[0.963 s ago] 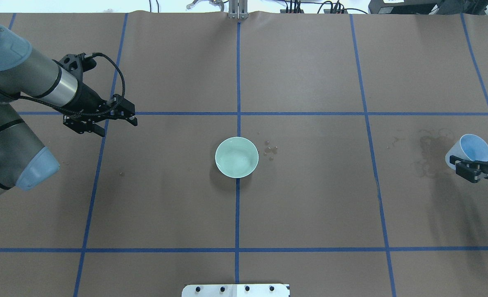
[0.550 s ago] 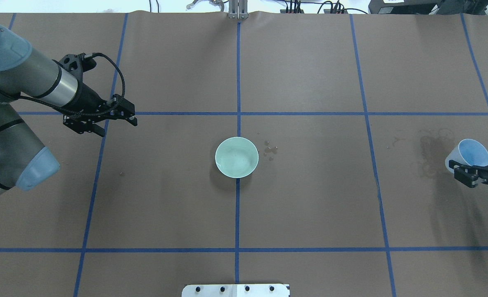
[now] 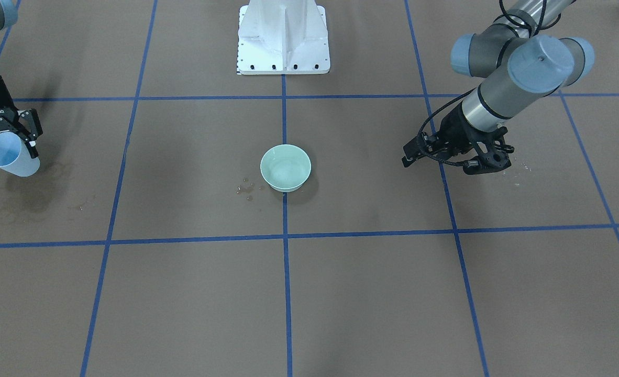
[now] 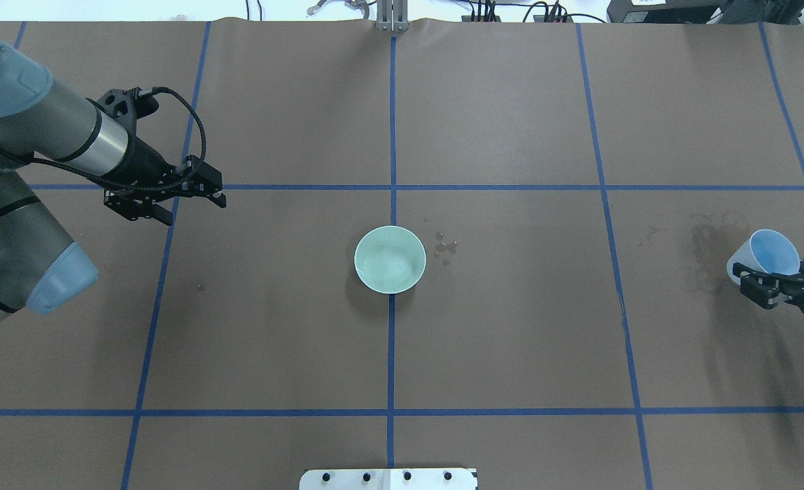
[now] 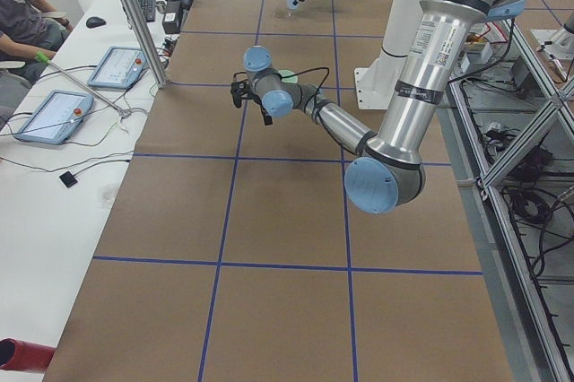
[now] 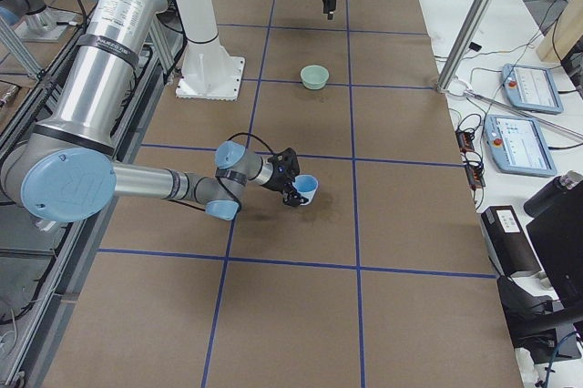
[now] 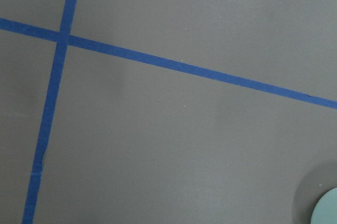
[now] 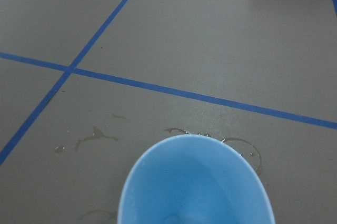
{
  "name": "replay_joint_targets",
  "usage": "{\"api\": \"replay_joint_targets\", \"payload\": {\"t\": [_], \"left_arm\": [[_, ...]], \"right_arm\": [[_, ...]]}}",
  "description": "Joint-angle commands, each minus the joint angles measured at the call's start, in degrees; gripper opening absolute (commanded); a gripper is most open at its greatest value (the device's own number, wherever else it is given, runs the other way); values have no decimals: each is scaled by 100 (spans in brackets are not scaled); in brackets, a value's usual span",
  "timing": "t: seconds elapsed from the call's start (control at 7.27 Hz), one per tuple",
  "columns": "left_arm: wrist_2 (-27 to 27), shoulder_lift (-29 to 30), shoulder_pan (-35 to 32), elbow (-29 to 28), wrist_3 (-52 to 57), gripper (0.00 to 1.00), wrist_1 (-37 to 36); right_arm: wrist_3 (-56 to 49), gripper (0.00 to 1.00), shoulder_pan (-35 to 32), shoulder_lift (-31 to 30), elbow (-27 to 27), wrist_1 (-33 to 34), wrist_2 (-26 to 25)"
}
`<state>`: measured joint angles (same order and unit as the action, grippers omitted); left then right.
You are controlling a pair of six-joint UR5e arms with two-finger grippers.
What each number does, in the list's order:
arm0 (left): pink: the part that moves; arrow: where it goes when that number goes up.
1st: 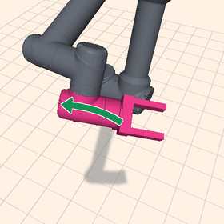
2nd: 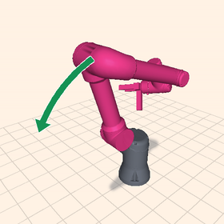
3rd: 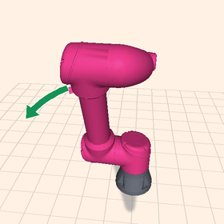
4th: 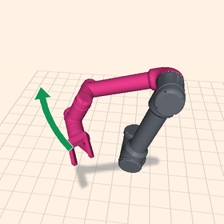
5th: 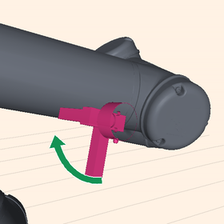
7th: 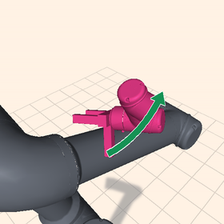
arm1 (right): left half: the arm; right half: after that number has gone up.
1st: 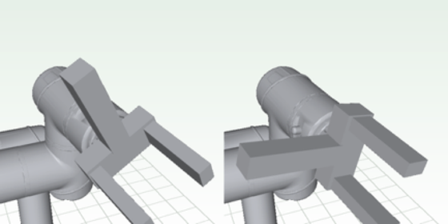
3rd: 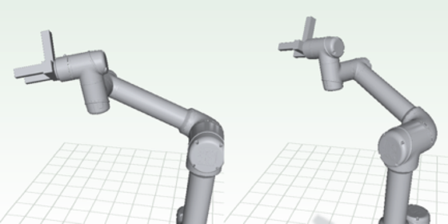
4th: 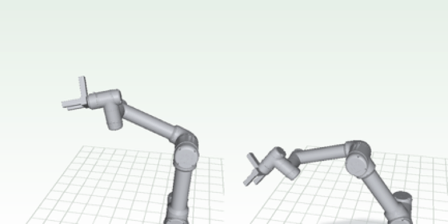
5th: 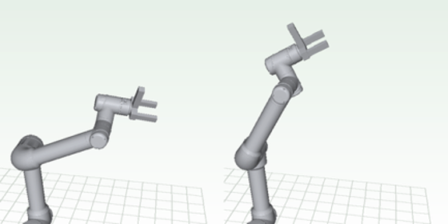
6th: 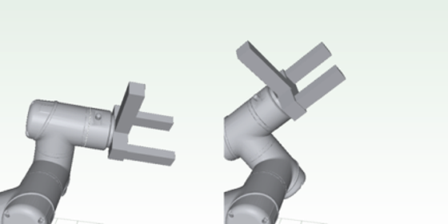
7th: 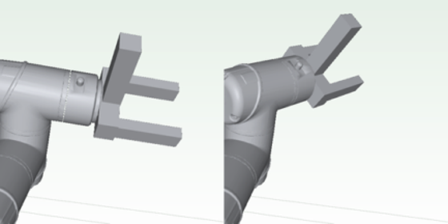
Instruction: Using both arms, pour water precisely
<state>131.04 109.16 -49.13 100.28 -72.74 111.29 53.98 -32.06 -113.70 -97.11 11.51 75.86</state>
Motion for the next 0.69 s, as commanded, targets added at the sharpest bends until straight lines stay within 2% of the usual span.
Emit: {"api": "replay_joint_targets", "payload": {"t": [0.0, 0.28, 0.41, 0.55], "left_arm": [[0, 0, 0, 0, -4, 100, -2], [0, 0, 0, 9, 5, 100, -2], [9, 0, 0, 9, -4, 100, -2], [9, 0, -9, 9, -4, 100, -2]], "right_arm": [[60, 0, 42, 85, 165, 0, -19], [51, 7, 95, 208, 316, 0, -19], [51, 32, 104, 208, 324, 0, -10], [51, 64, 104, 208, 324, -9, -2]]}}
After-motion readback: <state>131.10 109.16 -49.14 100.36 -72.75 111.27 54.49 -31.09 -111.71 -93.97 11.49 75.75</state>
